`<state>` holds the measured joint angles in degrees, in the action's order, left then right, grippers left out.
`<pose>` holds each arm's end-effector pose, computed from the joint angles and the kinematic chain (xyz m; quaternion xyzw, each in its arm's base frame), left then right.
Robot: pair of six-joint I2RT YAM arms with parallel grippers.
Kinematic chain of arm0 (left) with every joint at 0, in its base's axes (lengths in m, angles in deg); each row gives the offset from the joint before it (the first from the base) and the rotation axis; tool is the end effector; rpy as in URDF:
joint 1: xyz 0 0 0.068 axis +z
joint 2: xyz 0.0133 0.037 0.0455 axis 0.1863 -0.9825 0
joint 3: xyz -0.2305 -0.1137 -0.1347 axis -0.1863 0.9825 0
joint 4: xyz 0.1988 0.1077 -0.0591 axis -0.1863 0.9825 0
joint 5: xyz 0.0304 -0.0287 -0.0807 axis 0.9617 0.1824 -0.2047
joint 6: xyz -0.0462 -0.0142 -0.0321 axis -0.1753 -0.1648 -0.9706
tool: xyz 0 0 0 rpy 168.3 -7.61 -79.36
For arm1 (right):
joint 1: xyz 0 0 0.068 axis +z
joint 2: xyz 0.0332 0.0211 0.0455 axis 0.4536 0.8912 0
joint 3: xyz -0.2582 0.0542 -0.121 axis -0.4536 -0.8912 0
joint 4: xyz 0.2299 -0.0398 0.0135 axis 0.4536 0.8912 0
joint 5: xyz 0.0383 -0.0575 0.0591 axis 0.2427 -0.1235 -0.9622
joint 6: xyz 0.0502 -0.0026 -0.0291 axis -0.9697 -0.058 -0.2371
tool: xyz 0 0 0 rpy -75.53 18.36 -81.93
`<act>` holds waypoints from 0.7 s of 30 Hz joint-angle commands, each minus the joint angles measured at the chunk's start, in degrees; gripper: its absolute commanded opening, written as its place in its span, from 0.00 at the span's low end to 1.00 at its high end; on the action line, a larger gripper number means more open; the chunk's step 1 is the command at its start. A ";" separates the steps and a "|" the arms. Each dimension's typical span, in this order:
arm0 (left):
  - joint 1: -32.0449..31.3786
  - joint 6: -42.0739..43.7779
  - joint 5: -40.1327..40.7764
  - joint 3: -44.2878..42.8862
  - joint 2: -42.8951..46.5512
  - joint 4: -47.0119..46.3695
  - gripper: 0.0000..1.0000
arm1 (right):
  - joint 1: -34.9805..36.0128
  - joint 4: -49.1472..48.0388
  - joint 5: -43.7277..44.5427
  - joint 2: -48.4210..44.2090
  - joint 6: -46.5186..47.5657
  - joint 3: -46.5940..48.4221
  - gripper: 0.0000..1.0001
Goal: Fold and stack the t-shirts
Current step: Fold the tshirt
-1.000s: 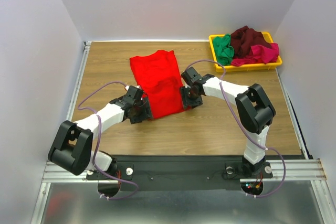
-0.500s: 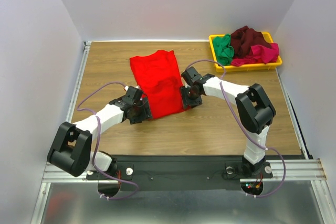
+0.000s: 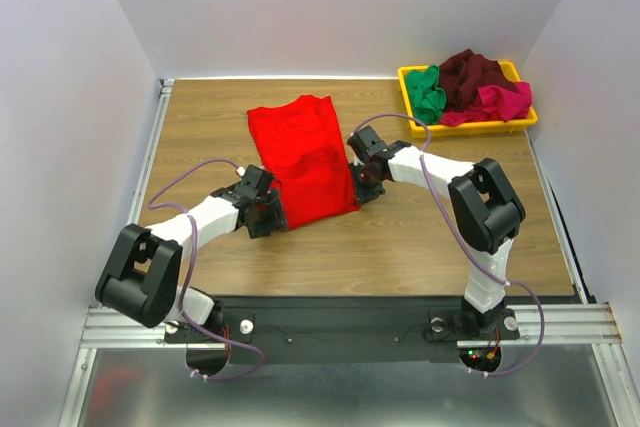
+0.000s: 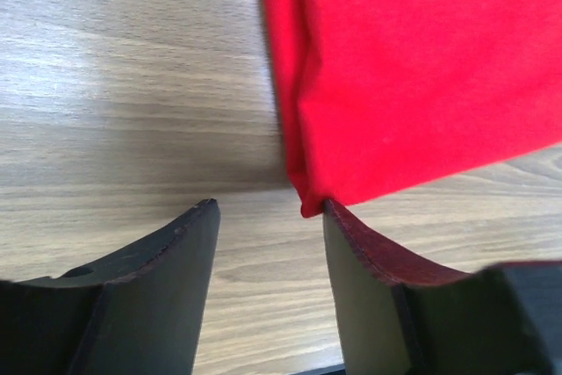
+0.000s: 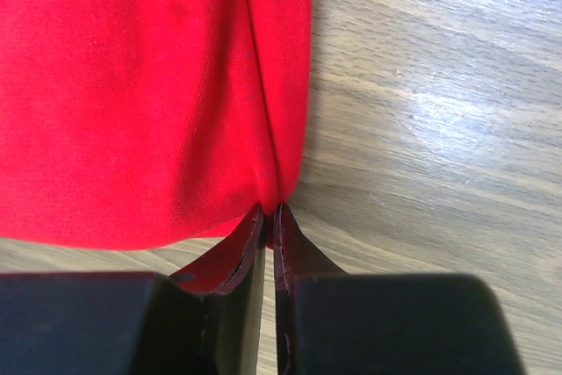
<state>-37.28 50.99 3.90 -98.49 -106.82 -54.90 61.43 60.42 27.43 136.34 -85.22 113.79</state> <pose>0.2074 -0.1064 0.2050 -0.0808 0.9505 -0.1829 0.2378 0.3098 0.2143 0.1973 -0.1093 0.9740 0.1088 0.1662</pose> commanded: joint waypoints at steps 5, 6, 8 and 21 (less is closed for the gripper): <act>0.18 0.19 2.65 -2.81 -3.45 0.45 0.57 | -0.27 -1.38 -0.97 -0.72 0.44 -2.77 0.08; 0.18 0.10 2.56 -2.72 -3.63 0.01 0.57 | -0.27 -1.29 -1.05 -0.81 0.44 -2.77 0.08; 0.18 0.01 2.30 -2.63 -4.33 -1.13 0.57 | -0.27 -1.29 -1.32 -0.81 0.44 -2.77 0.08; 0.18 0.36 -0.51 -2.11 -6.01 -2.80 0.49 | -0.27 -1.29 -1.58 -0.46 0.62 -2.51 0.08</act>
<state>-37.26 50.94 3.99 -101.02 -111.32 -57.28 61.06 59.09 26.01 135.80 -85.22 112.67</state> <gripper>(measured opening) 0.510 0.088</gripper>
